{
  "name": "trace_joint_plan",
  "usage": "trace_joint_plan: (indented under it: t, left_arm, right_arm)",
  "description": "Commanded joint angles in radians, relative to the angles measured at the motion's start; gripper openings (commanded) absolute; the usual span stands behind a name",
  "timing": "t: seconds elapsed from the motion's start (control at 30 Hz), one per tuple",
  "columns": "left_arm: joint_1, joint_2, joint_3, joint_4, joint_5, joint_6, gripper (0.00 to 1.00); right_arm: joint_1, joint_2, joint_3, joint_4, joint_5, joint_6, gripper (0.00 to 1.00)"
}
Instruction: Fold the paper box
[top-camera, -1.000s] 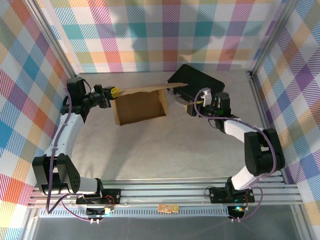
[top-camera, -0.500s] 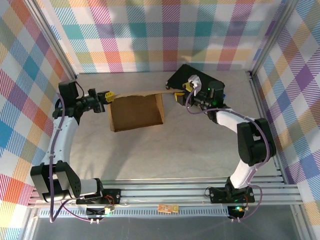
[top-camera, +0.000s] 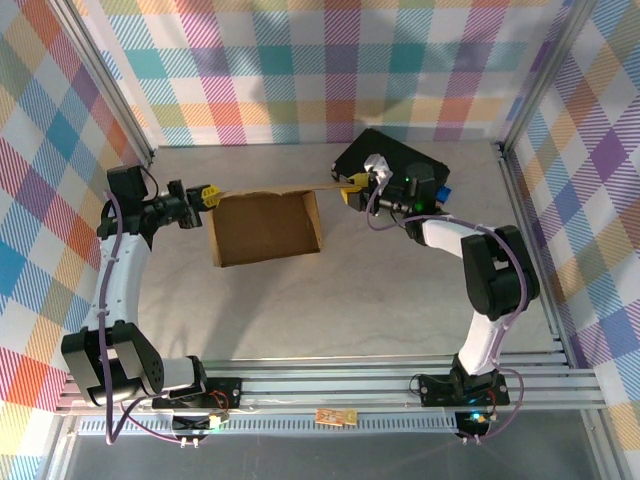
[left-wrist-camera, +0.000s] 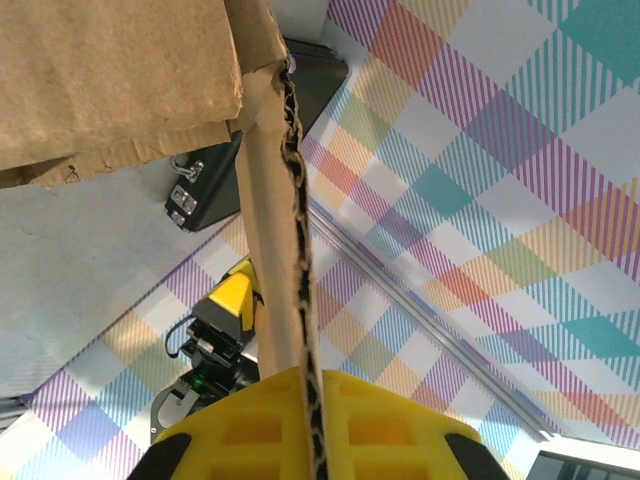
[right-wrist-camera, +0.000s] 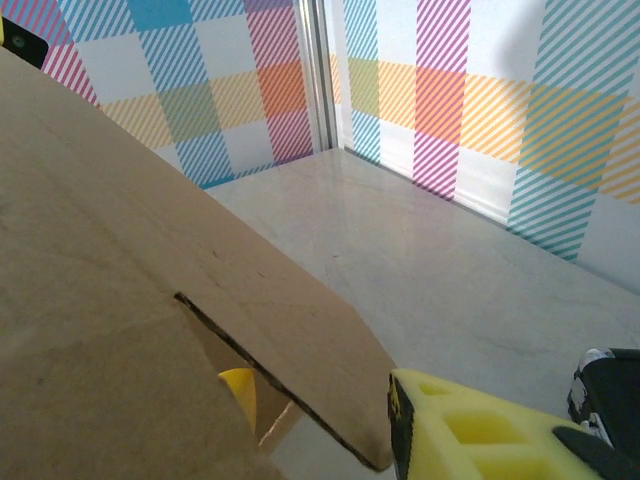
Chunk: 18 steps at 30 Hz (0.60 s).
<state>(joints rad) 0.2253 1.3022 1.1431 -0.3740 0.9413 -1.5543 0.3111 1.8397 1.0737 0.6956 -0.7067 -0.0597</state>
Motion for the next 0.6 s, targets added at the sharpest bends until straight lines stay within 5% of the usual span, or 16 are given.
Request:
trace_joint_plan:
  t: [0.0,0.17,0.3,0.33,0.47,0.57]
  left_arm:
    - [0.009,0.006,-0.006,0.02,0.024,0.004,0.0]
    - [0.011,0.006,-0.011,0.034,0.026,-0.006,0.0]
    - [0.012,0.001,-0.016,0.034,0.019,-0.006,0.0]
    - [0.013,-0.002,-0.013,0.022,0.013,0.004,0.07]
    - [0.029,-0.018,0.062,-0.17,-0.048,0.157,0.67]
    - [0.039,-0.024,0.162,-0.319,-0.142,0.322,0.79]
  right_arm:
    - [0.03,0.021,0.031,0.037,0.011,0.021,0.38]
    - [0.05,0.044,0.066,0.031,0.048,0.043,0.26]
    - [0.052,0.031,0.094,-0.05,0.056,0.038,0.0]
    - [0.052,0.016,0.097,-0.103,0.061,0.028,0.0]
    - [0.046,-0.089,0.103,-0.374,0.06,-0.072,0.0]
    - [0.023,-0.17,0.122,-0.612,0.06,-0.124,0.0]
